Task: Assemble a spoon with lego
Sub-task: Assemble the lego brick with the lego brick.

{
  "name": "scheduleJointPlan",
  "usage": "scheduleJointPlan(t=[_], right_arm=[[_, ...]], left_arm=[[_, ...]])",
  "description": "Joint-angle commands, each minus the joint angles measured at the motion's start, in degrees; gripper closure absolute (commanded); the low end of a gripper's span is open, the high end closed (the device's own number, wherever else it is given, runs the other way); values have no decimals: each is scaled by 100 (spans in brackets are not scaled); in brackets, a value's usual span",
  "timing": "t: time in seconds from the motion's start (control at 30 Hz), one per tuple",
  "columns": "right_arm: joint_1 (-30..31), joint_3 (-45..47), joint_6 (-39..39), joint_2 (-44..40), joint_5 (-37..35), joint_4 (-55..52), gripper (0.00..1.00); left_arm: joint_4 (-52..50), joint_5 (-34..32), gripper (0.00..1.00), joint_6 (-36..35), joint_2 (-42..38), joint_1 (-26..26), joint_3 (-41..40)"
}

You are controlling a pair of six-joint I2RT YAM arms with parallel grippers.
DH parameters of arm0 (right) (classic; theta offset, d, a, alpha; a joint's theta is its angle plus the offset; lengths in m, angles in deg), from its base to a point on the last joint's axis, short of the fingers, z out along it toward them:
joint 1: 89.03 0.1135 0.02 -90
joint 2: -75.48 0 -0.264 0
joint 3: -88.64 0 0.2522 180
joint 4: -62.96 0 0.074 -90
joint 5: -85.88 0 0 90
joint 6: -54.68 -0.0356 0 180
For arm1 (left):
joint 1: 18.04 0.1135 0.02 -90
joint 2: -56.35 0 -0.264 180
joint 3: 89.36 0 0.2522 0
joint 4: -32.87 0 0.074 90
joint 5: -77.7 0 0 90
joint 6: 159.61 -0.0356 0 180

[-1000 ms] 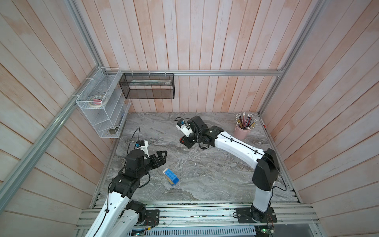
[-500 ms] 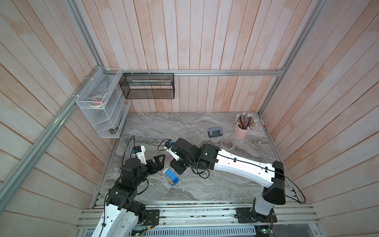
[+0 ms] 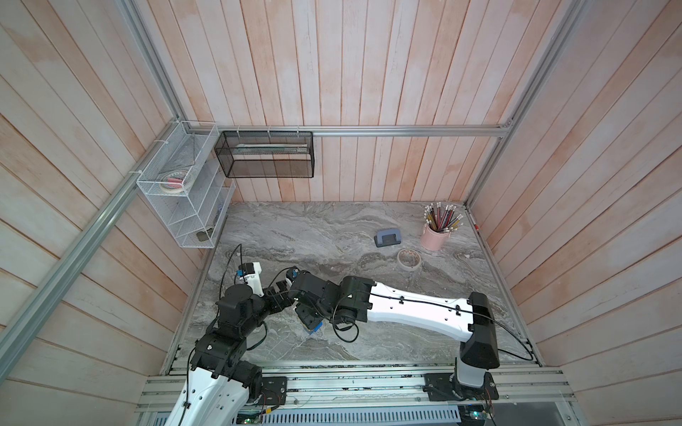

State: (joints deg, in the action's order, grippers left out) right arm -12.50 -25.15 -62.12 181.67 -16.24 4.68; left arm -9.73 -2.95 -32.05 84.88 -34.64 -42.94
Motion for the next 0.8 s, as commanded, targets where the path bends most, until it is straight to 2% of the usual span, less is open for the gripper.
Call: scheduleJointPlan(t=[0.0, 0.2, 0.77], right_arm=[[15, 307, -183, -57, -176, 325, 100], [37, 821, -248, -237, -199, 750, 100], [44, 1168, -193, -329, -103, 1058, 100]], left_arm=[[-77, -20, 0, 38, 2, 26, 0], [-178, -110, 0, 68, 12, 35, 93], [-236, -131, 0, -21, 13, 37, 170]])
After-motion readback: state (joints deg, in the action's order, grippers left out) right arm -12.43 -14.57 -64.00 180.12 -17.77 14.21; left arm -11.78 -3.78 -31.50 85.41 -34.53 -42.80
